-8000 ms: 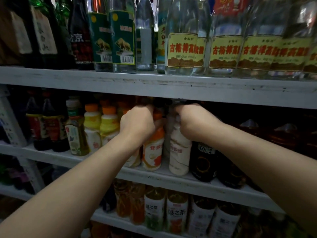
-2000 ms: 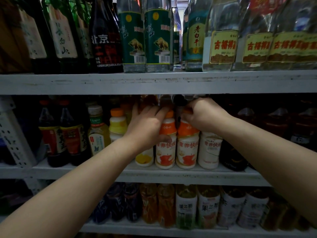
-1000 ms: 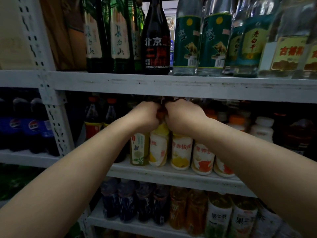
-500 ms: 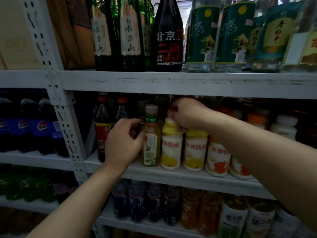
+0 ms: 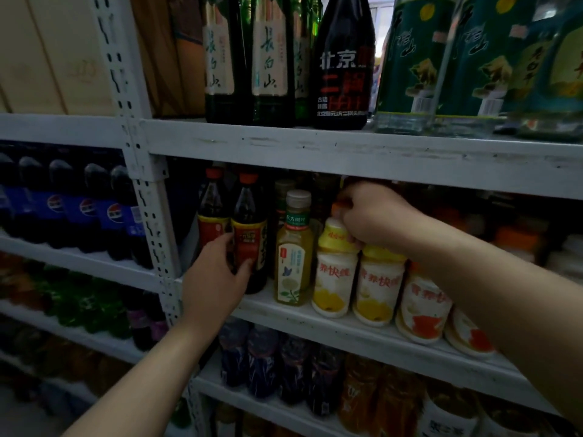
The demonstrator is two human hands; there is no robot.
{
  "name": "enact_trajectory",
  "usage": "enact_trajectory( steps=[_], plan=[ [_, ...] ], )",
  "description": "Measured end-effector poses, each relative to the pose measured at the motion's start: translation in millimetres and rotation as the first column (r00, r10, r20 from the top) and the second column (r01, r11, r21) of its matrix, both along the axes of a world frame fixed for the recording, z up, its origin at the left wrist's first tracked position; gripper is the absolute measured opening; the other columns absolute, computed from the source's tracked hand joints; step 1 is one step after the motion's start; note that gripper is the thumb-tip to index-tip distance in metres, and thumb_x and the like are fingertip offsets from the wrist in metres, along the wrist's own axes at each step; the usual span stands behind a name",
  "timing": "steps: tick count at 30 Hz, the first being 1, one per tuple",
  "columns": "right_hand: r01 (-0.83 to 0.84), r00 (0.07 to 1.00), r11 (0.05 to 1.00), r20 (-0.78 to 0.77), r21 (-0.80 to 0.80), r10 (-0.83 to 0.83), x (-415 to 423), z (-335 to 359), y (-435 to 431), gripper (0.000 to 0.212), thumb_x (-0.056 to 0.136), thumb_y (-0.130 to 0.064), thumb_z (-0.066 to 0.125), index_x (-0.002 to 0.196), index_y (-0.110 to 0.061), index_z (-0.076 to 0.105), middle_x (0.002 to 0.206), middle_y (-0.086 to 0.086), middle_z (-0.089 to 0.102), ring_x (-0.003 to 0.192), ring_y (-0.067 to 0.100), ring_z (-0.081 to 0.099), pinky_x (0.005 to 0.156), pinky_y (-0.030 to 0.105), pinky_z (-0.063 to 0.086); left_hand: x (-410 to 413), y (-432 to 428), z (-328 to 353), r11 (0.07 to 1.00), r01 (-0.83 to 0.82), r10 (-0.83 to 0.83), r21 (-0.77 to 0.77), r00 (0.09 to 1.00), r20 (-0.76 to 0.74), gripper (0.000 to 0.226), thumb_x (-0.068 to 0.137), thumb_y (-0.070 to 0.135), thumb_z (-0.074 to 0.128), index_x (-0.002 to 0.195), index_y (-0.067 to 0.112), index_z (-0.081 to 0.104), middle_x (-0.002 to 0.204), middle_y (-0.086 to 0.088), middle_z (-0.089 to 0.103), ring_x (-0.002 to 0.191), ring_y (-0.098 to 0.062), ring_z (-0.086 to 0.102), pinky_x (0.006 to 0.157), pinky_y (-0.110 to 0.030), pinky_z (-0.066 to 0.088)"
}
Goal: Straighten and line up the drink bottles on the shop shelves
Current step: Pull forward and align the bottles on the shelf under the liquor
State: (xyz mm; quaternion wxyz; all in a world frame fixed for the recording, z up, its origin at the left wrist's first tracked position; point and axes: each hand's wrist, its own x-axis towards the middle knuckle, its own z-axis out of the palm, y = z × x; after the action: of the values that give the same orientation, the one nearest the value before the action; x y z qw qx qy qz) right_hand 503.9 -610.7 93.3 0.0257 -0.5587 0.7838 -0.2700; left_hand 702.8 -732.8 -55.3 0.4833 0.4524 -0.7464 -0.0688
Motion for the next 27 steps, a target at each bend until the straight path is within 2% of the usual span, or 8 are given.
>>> enact_trajectory(
  steps=[6,9,11,14,17,22,25,27],
  plan=[
    [0.039,0.998,0.999,0.04,-0.022,-0.038,2.7,-3.5,-1.7,0.025,0.093,-0.031,0.054,0.116,-0.024,0.06,0.072,0.001,0.066,0.057,0.014,0.062,0.046,0.023,0.047,13.0,-1.5,-16.2,0.997,-0.049,0.045,-0.059,0.996,-0.071,0.045,0.081,0.022,0.071,0.123,0.014,0.056,0.114,-0.005,0.055,0.106,-0.019,0.053,0.078,-0.027,0.04],
    [0.096,0.979,0.994,-0.177,-0.048,-0.103,11.3,-0.5,2.3,0.02,0.089,-0.035,0.057,0.103,-0.022,0.062,0.079,-0.002,0.06,0.063,0.012,0.053,0.05,0.024,0.041,22.6,-18.9,-8.4,1.0,0.008,-0.011,-0.018,0.979,-0.202,0.051,0.083,0.024,0.068,0.128,0.016,0.046,0.119,-0.001,0.045,0.111,-0.016,0.047,0.088,-0.029,0.041],
    [0.128,0.914,0.966,-0.352,-0.223,-0.202,24.6,-8.6,10.1,0.019,0.088,-0.038,0.053,0.096,-0.022,0.059,0.088,-0.001,0.057,0.069,0.018,0.05,0.056,0.028,0.042,29.0,-33.8,-4.1,0.991,0.126,-0.11,0.04,0.953,-0.281,0.054,0.083,0.026,0.068,0.129,0.02,0.042,0.12,0.004,0.045,0.111,-0.014,0.049,0.092,-0.034,0.045],
    [-0.044,0.891,0.915,-0.43,-0.401,-0.146,71.7,-33.3,11.9,0.03,0.088,-0.036,0.049,0.111,-0.02,0.062,0.106,0.001,0.061,0.086,0.023,0.06,0.069,0.036,0.054,35.3,-51.4,-2.4,0.953,0.285,-0.242,0.1,0.919,-0.311,0.068,0.077,0.037,0.075,0.132,0.03,0.036,0.123,0.012,0.048,0.108,-0.006,0.051,0.087,-0.024,0.045],
    [-0.098,0.97,0.936,-0.243,-0.337,0.014,109.4,-43.3,-25.3,0.046,0.088,-0.033,0.055,0.131,-0.015,0.052,0.125,0.004,0.058,0.115,0.021,0.053,0.092,0.026,0.042,38.9,-64.7,-0.1,0.907,0.4,-0.344,0.135,0.886,-0.312,0.076,0.07,0.043,0.08,0.131,0.039,0.035,0.111,0.024,0.048,0.097,0.007,0.05,0.077,-0.009,0.036],
    [0.059,0.953,0.94,0.3,-0.336,0.047,131.5,-41.2,-94.1,0.021,0.09,-0.027,0.055,0.11,-0.029,0.049,0.106,-0.001,0.062,0.091,0.018,0.064,0.071,0.033,0.053,50.6,-85.5,-2.0,0.853,0.509,-0.473,0.117,0.848,-0.238,0.052,0.081,0.03,0.073,0.116,0.046,0.037,0.093,0.04,0.046,0.085,0.032,0.045,0.067,0.005,0.037],
    [0.144,0.933,0.927,0.359,-0.346,-0.011,129.0,-43.7,-112.6,0.018,0.09,-0.028,0.057,0.107,-0.029,0.054,0.1,-0.003,0.064,0.083,0.022,0.065,0.056,0.026,0.046,59.2,-99.1,-0.6,0.711,0.666,-0.613,0.227,0.744,-0.265,0.044,0.09,0.026,0.063,0.127,0.039,0.043,0.109,0.032,0.054,0.098,0.021,0.052,0.085,-0.011,0.044],
    [0.18,0.949,0.917,0.307,-0.355,-0.067,126.0,-42.1,-115.7,0.026,0.086,-0.031,0.064,0.111,-0.025,0.06,0.1,-0.006,0.064,0.08,0.016,0.061,0.058,0.025,0.045,62.9,-105.0,1.3,0.62,0.733,-0.671,0.28,0.68,-0.295,0.046,0.092,0.026,0.06,0.133,0.038,0.042,0.118,0.027,0.057,0.106,0.011,0.054,0.092,-0.021,0.045]
  ],
)
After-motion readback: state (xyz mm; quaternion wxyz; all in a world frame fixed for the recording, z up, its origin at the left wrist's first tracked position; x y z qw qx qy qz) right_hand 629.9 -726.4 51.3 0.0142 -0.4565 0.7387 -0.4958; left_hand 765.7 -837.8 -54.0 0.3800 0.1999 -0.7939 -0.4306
